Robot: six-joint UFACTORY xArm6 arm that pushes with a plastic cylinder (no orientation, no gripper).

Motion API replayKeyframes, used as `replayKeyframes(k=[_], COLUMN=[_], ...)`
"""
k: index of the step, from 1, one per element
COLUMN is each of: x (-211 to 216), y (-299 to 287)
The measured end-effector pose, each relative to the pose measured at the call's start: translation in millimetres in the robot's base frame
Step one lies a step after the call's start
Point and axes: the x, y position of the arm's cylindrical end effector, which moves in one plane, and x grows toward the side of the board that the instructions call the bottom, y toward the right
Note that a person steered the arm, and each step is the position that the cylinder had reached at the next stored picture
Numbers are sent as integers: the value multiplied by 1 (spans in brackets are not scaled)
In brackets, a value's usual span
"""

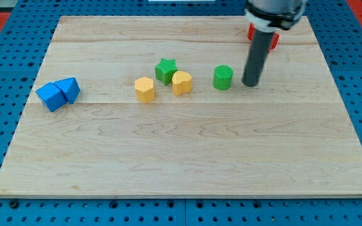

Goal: Push the red star away from the red circle

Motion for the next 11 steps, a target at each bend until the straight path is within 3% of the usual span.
replayKeyframes(k=[2,3,4,5,6,7,8,9,10,11], x=[-18,-24,-44,-81,-131,-125,-53,-62,-87,-135], y=[-52,-28,85,147,146,110,47,91,179,181])
